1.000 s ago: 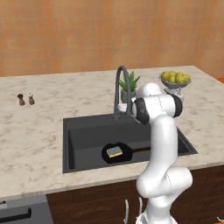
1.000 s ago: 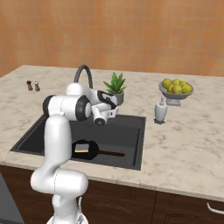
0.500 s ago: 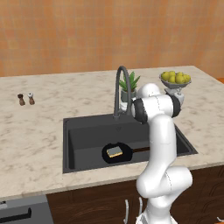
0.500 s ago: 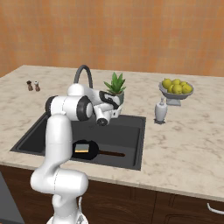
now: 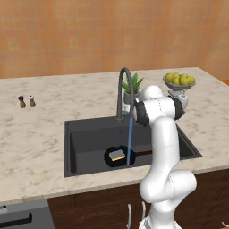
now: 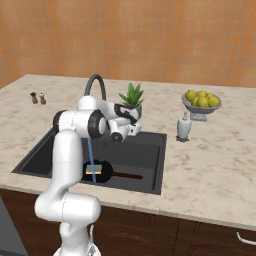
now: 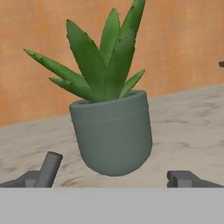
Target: Pick the pan and sponge and place them into the sink. Then turn on the water.
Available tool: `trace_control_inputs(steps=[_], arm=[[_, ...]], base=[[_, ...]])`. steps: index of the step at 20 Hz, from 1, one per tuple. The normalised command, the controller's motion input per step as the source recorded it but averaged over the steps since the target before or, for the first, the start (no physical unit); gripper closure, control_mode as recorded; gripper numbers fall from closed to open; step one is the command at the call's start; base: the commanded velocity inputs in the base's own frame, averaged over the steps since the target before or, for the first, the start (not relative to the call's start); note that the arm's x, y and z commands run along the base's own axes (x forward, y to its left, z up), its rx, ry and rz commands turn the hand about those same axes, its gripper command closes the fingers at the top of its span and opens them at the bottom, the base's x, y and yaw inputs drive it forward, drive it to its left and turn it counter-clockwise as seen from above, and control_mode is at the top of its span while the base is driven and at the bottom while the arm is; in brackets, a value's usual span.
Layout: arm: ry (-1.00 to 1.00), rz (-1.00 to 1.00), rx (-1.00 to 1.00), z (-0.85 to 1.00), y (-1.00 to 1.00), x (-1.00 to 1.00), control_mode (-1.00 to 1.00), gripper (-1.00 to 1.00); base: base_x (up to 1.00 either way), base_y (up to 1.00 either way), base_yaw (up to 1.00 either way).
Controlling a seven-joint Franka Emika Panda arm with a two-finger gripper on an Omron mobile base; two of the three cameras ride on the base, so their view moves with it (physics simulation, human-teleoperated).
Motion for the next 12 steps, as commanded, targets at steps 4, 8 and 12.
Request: trace_control_inputs(steps=[4,8,12], arm=[[0.00,-0.17,0.11,-0.14,-0.96,0.00,-1.00,-1.00],[0.01,-0.10,0.04,-0.04,-0.57,0.00,-1.00,-1.00],[0.02,-0.05,0.00,-0.01,-0.25,0.00,-1.00,-1.00]], base=[[0.00,0.00,0.00],[0.00,0.00,0.00],[0.00,0.00,0.00]])
